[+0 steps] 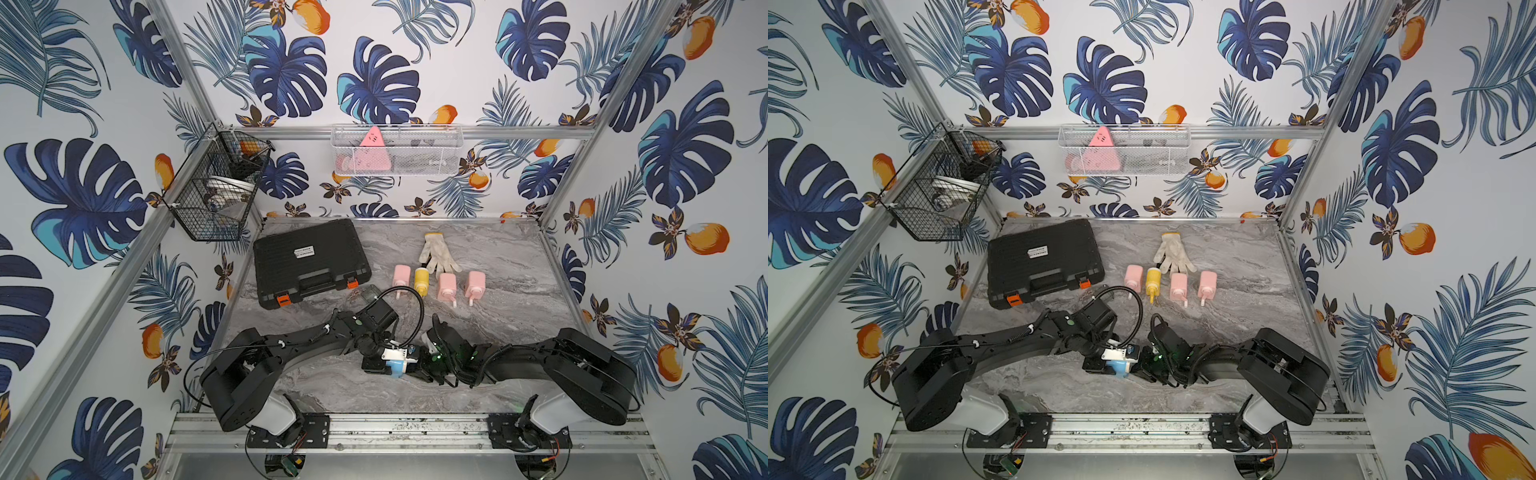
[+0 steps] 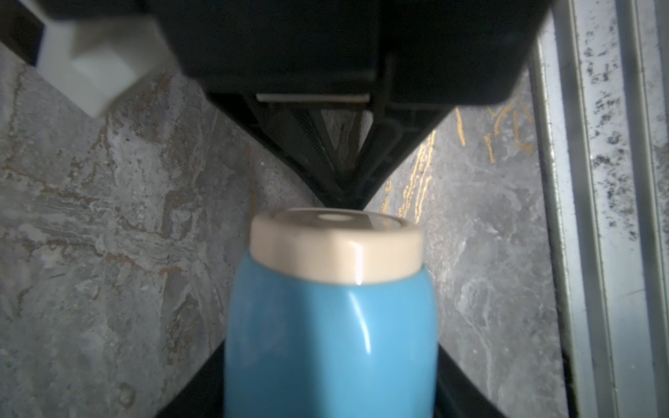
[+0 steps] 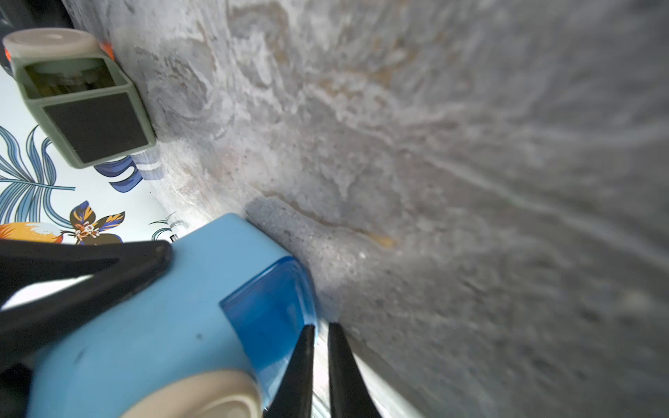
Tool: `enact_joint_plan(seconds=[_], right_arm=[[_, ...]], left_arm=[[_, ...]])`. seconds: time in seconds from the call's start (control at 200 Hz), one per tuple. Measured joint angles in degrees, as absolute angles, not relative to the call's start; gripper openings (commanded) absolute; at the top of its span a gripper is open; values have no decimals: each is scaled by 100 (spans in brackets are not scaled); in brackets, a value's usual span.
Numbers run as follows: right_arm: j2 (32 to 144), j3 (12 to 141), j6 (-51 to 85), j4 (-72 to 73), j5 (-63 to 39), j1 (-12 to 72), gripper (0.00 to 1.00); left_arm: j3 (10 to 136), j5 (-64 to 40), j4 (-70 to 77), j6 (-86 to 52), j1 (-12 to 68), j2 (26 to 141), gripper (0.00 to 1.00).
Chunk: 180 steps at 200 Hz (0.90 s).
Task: Put the tray back into the pencil sharpener
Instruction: Close the container of the pencil sharpener, then pick up the pencil sharpener from the center of the board.
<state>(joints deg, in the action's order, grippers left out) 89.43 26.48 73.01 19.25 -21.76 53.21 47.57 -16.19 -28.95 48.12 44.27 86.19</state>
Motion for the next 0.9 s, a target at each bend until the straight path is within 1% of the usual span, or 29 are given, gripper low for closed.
enact_joint_plan(seconds=[0.045, 0.155, 0.21, 0.296, 0.461, 0.516, 0.616, 0.751, 0.836, 0.902], right_arm=[[8938, 2637, 7306, 1951, -2178, 5321, 17], [8785, 2571, 7306, 1959, -2130, 5325, 25], [8602, 2521, 7308, 1828, -2001, 5354, 30], [8088, 2405, 7299, 1433, -1756, 5356, 34], [6823, 2154, 7236, 353, -1197, 5299, 36], [6388, 2154, 7131, -86, -978, 5275, 38], [5642, 2292, 6960, -882, -602, 5240, 42], [4847, 2567, 6790, -1780, -84, 5234, 42], [4508, 2641, 6713, -2206, 185, 5216, 44], [4359, 2648, 6672, -2403, 298, 5207, 44]], left_arm=[[4759, -1605, -2910, 4810, 4427, 8617, 57], [4757, -1581, -2917, 4810, 4427, 8602, 56], [4757, -1581, -2910, 4803, 4427, 8600, 55], [4786, -1629, -2858, 4777, 4431, 8606, 52], [4847, -1564, -2871, 4626, 4458, 8602, 48], [4893, -1507, -2912, 4550, 4460, 8600, 46], [5002, -1479, -2993, 4340, 4460, 8523, 43], [5218, -1479, -3083, 3885, 4460, 8263, 40], [5404, -1457, -3109, 3505, 4460, 8077, 34], [5586, -1356, -3177, 3146, 4458, 7983, 27]])
